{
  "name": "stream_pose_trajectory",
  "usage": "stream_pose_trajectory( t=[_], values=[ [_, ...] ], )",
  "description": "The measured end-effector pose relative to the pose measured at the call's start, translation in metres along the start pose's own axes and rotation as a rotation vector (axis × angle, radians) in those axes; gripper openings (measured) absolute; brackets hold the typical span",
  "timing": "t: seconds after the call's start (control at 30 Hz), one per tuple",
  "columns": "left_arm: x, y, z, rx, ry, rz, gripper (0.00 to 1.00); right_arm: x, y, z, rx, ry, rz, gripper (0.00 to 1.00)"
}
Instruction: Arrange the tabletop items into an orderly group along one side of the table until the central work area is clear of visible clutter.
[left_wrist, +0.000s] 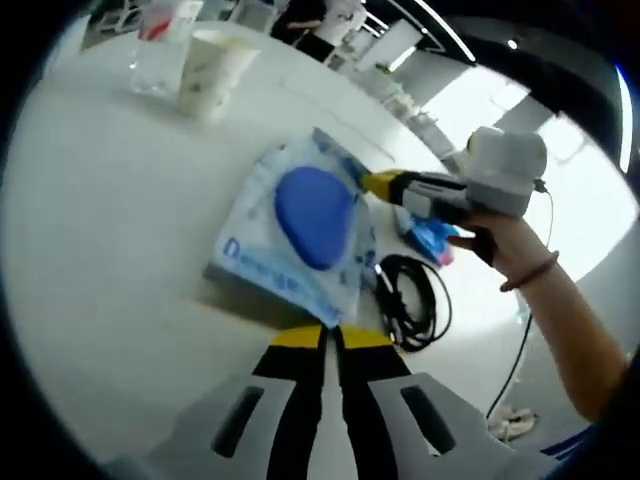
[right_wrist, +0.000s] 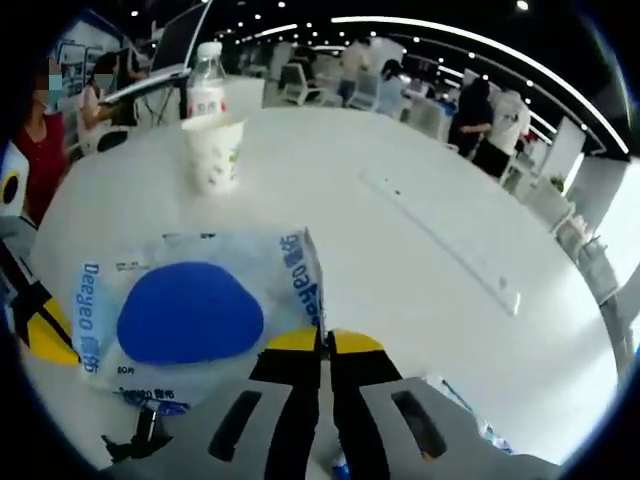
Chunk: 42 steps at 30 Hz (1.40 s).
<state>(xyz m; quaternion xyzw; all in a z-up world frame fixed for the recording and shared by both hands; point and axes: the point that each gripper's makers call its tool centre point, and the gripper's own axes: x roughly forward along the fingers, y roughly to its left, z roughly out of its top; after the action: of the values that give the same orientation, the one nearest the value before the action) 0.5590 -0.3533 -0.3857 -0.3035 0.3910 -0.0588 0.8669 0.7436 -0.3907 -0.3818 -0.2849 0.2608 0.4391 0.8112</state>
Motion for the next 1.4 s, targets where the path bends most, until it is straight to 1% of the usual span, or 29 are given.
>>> stream_pose_trajectory(
  t=[0.03,0.07,0.17,0.23,0.3,0.37,0.43,0.47,0.57,0.67,0.77,0.9,1.03,1.13,1.17,1.23,1.3,1.4],
  values=[
    [-0.001,0.002,0.002,0.013,0.002,0.006,0.00,-0.001,0.000,0.000,-0.001,0.001,-0.005,0.02],
    [-0.003,0.004,0.001,0.032,0.025,0.006,0.00,-0.004,-0.001,0.002,-0.003,0.000,-0.009,0.02],
    [-0.009,0.014,0.013,0.043,0.025,0.018,0.00,-0.009,0.001,0.005,-0.001,-0.005,-0.005,0.01],
    [-0.014,0.019,0.022,0.025,0.006,0.013,0.00,-0.013,-0.002,0.006,0.007,-0.007,-0.018,0.01],
    [-0.018,0.022,0.029,0.010,-0.004,0.001,0.00,-0.019,-0.007,0.007,0.040,-0.012,-0.034,0.01],
    [-0.021,0.024,0.035,-0.005,-0.018,-0.003,0.00,-0.025,-0.007,0.010,0.078,-0.027,-0.029,0.01],
    [-0.024,0.025,0.040,-0.001,-0.022,-0.012,0.00,-0.030,-0.009,0.011,0.092,-0.036,-0.029,0.01],
    [-0.026,0.025,0.043,0.004,-0.033,-0.015,0.00,-0.032,-0.009,0.012,0.093,-0.038,-0.031,0.01],
    [-0.028,0.024,0.046,0.019,-0.035,-0.019,0.00,-0.037,-0.008,0.013,0.094,-0.040,-0.033,0.01],
    [-0.030,0.022,0.049,0.018,-0.031,-0.037,0.00,-0.045,-0.009,0.012,0.095,-0.034,-0.041,0.01],
    [-0.032,0.019,0.050,0.034,-0.021,-0.052,0.00,-0.053,-0.008,0.011,0.095,-0.030,-0.046,0.01],
    [-0.033,0.018,0.053,0.042,-0.018,-0.054,0.00,-0.061,-0.008,0.007,0.094,-0.019,-0.045,0.01],
    [-0.035,0.021,0.062,0.054,-0.027,-0.046,0.00,-0.070,-0.007,0.006,0.098,-0.016,-0.046,0.01],
    [-0.035,0.026,0.069,0.070,-0.033,-0.024,0.00,-0.076,-0.004,0.006,0.096,-0.017,-0.043,0.01],
    [-0.035,0.028,0.074,0.085,-0.046,-0.016,0.00,-0.078,-0.002,0.006,0.077,-0.012,-0.045,0.01],
    [-0.035,0.029,0.076,0.094,-0.044,-0.012,0.00,-0.079,-0.001,0.006,0.068,-0.008,-0.048,0.01],
    [-0.035,0.030,0.083,0.099,-0.053,-0.009,0.00,-0.083,0.001,0.006,0.053,-0.003,-0.055,0.01],
    [-0.034,0.033,0.089,0.117,-0.061,0.002,0.00,-0.088,0.003,0.008,0.054,-0.006,-0.057,0.01]
  ],
)
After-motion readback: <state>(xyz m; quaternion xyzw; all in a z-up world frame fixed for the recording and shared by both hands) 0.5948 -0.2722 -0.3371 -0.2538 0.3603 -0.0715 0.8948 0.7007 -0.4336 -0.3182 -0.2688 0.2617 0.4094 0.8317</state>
